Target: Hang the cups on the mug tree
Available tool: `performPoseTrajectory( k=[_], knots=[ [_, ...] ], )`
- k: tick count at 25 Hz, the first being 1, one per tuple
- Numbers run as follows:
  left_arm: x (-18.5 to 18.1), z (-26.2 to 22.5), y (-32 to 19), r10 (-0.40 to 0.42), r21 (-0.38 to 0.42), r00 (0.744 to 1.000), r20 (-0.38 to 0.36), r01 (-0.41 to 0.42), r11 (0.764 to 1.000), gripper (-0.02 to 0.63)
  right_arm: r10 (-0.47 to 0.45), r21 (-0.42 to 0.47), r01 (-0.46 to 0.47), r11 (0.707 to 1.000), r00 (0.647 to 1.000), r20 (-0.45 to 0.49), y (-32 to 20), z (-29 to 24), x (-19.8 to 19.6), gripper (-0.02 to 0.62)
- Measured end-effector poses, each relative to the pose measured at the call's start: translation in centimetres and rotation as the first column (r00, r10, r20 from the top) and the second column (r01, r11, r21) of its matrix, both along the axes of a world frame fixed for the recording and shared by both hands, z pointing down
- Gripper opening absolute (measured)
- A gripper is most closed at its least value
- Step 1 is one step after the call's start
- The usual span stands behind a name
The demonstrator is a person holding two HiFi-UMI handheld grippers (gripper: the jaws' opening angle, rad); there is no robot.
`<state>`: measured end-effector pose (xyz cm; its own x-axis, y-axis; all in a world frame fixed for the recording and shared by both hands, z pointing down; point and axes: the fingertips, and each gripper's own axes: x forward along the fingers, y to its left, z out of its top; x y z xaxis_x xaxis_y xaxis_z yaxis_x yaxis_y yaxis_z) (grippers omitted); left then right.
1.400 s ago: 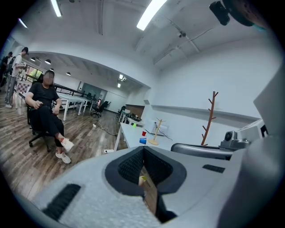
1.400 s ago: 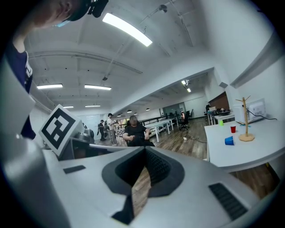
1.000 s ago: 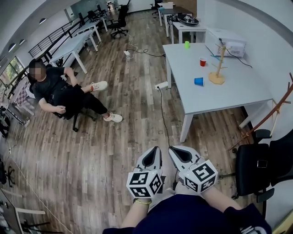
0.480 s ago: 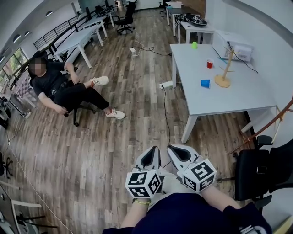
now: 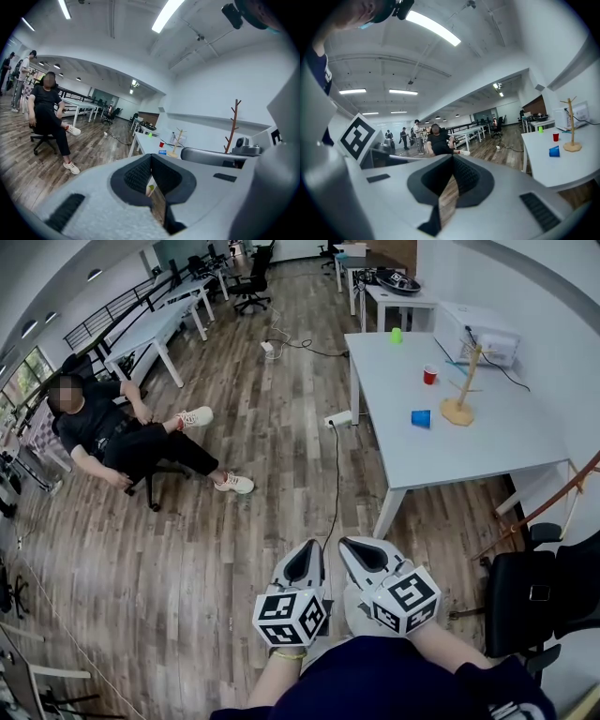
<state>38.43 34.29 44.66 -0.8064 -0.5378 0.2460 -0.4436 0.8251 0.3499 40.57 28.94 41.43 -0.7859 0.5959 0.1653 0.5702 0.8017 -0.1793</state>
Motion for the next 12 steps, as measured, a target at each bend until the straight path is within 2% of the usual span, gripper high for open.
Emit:
performPoseTrajectory(
  k=[12],
  knots=[
    [-10.5,-0.4,-4.0,0.030,0.005,1.000,-0.003,-0.030,1.000,0.020,0.021,0.029,-0.021,0.999,1.000,-0.001,-4.0,-0.2,-10.6,0.029]
  ],
)
